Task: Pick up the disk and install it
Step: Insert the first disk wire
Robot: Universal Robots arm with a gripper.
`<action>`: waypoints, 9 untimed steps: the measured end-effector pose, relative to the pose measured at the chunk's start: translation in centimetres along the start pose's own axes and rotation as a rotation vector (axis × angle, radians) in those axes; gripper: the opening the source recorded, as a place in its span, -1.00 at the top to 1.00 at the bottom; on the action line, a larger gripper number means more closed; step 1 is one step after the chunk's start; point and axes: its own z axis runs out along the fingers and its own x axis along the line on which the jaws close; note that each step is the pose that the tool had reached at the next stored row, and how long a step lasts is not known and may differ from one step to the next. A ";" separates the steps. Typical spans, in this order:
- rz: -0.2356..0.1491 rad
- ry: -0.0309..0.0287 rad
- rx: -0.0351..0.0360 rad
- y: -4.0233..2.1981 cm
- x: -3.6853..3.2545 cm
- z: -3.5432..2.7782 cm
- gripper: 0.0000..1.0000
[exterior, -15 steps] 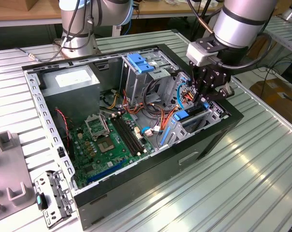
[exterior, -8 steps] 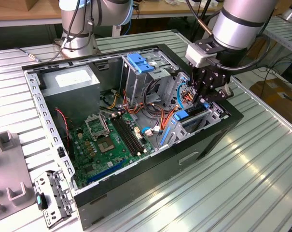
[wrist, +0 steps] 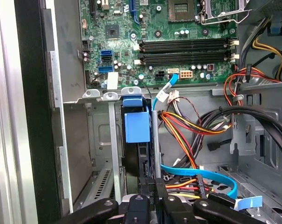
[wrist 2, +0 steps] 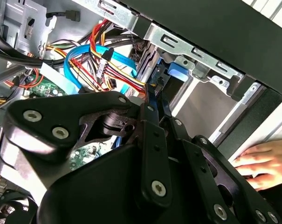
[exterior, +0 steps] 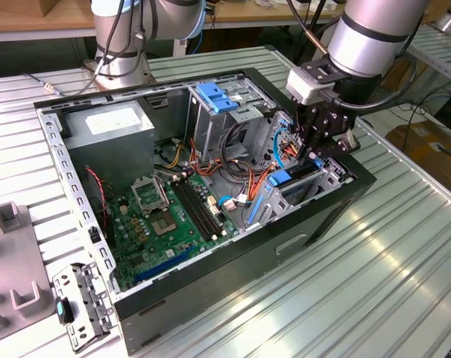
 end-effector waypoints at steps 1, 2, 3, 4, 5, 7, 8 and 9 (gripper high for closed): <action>0.000 0.0000 0.0000 -0.01 0.00 -0.12 0.66; 0.000 -0.0008 0.0000 -0.01 0.01 -0.16 0.66; 0.000 -0.0020 -0.0001 -0.01 0.03 -0.19 0.66; 0.000 -0.0040 -0.0003 -0.01 0.07 -0.20 0.66; 0.001 -0.0065 -0.0004 -0.02 0.12 -0.21 0.66; 0.003 -0.0101 -0.0007 -0.04 0.37 -0.20 0.66; 0.004 -0.0119 -0.0009 -0.04 0.47 -0.20 0.66; 0.006 -0.0146 -0.0011 -0.05 0.56 -0.20 0.66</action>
